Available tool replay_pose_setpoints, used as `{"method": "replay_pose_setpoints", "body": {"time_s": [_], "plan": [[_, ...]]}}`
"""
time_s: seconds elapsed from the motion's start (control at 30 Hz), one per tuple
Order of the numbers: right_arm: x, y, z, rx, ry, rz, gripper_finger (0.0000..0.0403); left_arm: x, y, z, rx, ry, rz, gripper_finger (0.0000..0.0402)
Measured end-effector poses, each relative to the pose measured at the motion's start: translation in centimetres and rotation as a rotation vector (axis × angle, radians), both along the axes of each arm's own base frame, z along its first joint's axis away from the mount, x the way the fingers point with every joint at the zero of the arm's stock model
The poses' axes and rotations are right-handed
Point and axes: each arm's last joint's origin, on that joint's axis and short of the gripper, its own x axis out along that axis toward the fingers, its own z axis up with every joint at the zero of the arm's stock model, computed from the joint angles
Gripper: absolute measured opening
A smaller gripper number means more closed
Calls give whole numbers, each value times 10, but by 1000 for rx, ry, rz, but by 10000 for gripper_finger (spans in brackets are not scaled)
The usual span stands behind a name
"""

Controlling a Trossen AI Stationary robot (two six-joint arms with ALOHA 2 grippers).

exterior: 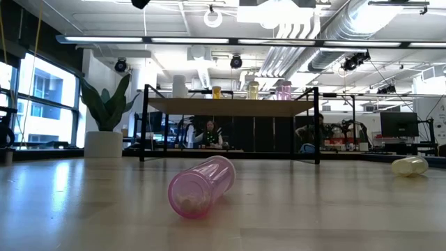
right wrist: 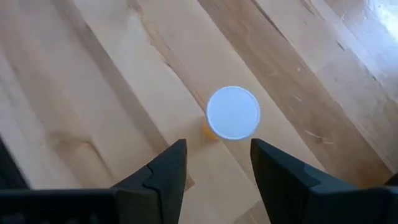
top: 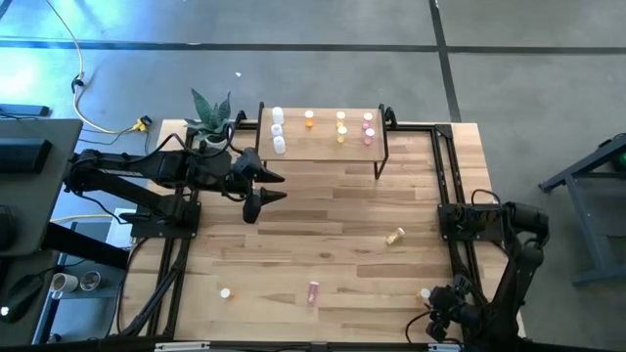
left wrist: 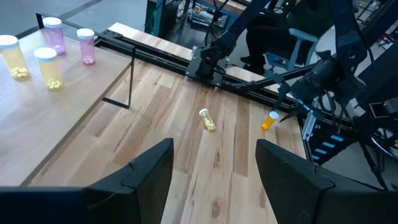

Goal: Pick and place medicine bottles onto shelf by color
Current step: Put the right orange pill bottle on the shelf aligned with the other orange pill bottle

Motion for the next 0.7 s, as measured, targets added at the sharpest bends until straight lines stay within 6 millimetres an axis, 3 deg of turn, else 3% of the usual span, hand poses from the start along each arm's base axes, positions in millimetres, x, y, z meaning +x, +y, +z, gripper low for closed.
{"method": "replay_pose_setpoints", "body": {"time_s": [0.7], "plan": [[20,-7,0,-18,-26,-80,169,0,0,0,2,0,-1,216]]}}
